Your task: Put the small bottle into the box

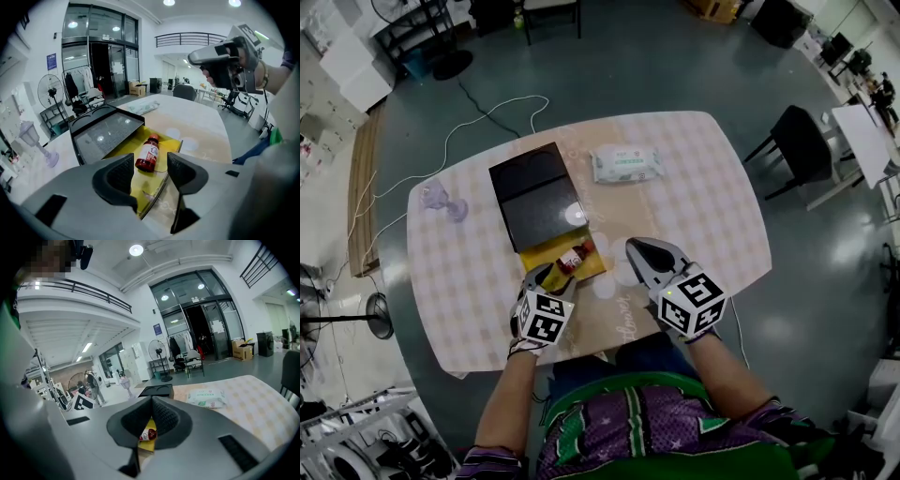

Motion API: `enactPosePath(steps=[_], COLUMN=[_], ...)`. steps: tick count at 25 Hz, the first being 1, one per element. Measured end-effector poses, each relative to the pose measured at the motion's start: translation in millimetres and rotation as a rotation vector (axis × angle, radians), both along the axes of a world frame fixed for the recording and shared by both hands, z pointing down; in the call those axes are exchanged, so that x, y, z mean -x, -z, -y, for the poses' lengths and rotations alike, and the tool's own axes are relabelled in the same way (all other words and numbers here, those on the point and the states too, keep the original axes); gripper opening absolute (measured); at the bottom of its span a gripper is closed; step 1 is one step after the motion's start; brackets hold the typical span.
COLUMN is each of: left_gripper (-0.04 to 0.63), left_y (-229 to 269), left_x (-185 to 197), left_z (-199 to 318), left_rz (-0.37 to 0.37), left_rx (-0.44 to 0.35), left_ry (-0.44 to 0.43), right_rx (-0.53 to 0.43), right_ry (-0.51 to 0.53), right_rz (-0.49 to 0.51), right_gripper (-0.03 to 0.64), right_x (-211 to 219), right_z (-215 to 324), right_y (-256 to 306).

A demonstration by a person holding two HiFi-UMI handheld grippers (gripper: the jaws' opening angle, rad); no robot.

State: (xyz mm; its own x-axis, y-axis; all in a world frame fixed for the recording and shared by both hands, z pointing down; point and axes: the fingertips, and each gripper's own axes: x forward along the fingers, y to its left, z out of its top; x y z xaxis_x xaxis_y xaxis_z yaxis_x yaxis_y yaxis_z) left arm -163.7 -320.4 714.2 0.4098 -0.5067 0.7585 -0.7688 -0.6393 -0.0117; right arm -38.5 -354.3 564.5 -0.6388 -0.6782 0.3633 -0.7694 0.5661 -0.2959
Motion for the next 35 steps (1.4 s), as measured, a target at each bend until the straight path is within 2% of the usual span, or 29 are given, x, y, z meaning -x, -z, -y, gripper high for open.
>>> enactPosePath(steps=[9, 14, 22, 29, 35], left_gripper=[0.245, 0.245, 0.245, 0.245, 0.245], left_y=[38, 80, 139, 184, 236], left_x=[19, 27, 34, 24, -3], left_z=[-22, -36, -58, -78, -105], left_rz=[-0.094, -0.197, -0.284, -0.317, -0.326], left_rx=[-0.070, -0.109, -0.177, -0.253, -0.341], left_ry=[0.065, 0.123, 0.197, 0.284, 0.332], right_rx=[-0.047, -0.083, -0.117, -0.167, -0.212], right_ry=[-0.035, -0.049, 0.005, 0.079, 0.105], right_rz=[-0.033, -0.045, -0.050, -0.024, 0.021], right_gripper=[0.008, 0.008, 0.008, 0.008, 0.008], right_x=[2, 5, 8, -5, -41], right_z=[-34, -54, -71, -81, -98], right_y=[25, 48, 78, 115, 152])
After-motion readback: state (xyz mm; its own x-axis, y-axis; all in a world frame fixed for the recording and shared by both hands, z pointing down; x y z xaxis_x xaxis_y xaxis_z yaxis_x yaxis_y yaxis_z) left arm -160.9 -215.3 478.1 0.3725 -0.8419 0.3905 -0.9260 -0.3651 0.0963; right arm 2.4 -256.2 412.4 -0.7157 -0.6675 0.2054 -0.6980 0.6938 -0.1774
